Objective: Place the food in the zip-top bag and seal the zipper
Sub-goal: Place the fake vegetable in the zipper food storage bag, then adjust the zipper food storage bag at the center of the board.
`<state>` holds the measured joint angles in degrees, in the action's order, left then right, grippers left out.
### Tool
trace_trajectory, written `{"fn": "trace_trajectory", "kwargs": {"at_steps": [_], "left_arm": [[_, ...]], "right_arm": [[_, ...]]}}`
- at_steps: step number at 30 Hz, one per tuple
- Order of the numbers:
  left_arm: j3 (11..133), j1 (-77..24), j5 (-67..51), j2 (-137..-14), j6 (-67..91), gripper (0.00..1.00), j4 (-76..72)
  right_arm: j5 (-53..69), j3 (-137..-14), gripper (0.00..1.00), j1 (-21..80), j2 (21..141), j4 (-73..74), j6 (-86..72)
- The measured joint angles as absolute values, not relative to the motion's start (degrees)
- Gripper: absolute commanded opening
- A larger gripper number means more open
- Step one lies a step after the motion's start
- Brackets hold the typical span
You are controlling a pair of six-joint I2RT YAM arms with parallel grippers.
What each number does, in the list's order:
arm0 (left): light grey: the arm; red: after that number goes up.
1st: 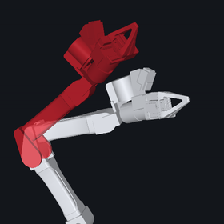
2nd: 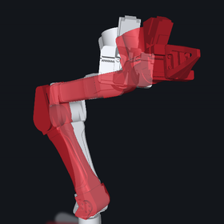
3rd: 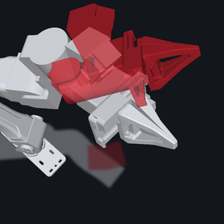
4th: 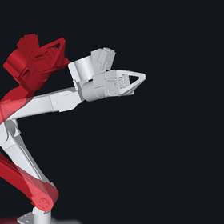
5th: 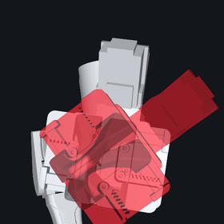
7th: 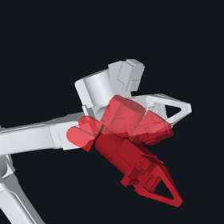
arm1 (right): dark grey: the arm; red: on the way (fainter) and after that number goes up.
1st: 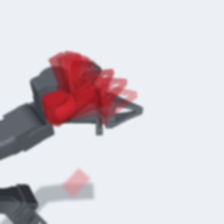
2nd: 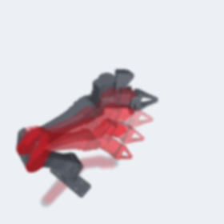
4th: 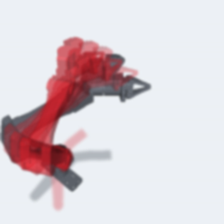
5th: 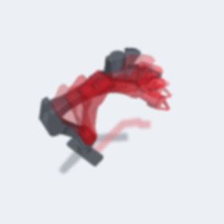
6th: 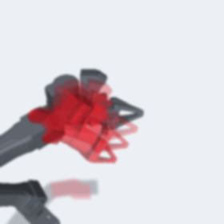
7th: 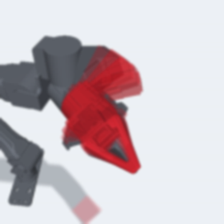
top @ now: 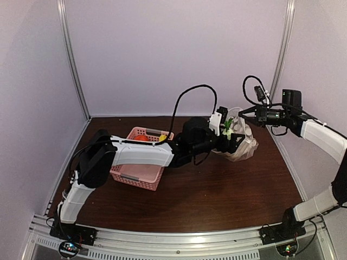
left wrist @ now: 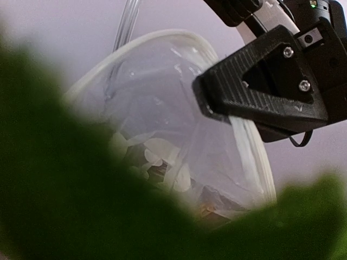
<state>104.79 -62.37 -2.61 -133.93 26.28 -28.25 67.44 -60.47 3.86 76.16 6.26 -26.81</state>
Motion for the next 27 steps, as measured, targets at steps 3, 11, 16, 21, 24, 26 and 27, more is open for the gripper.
{"fn": "trace_trajectory", "kwargs": {"at_steps": [3,11,16,21,24,26,27], "left_arm": [[104.73,-62.37,-3.03,-133.62,24.99,0.98,-28.10],[101.45,-62.37,-5.02,-122.39,16.05,0.98,-21.63],[95.35,-61.95,-1.04,-106.80,12.34,0.97,-17.65],[92.60,-60.05,1.76,-101.80,19.05,0.74,-8.12],[86.85,-58.83,-0.56,-103.48,25.34,0.57,-4.43],[83.26,-58.72,-2.70,-105.78,29.52,0.55,-1.65],[81.43,-58.81,-3.92,-107.02,31.31,0.54,-0.47]], "right_arm": [[67.77,-60.42,0.00,3.86,76.12,5.48,-27.16],[68.38,-58.11,0.00,3.81,76.12,3.73,-27.22],[68.55,-57.10,0.00,3.73,76.12,3.01,-26.85],[68.38,-55.64,0.00,3.73,76.07,3.18,-24.80],[68.23,-54.89,0.00,3.70,76.07,3.11,-23.88],[68.14,-54.70,0.00,3.70,76.07,3.16,-23.62],[68.12,-54.68,0.00,3.70,76.07,3.14,-23.51]]}}
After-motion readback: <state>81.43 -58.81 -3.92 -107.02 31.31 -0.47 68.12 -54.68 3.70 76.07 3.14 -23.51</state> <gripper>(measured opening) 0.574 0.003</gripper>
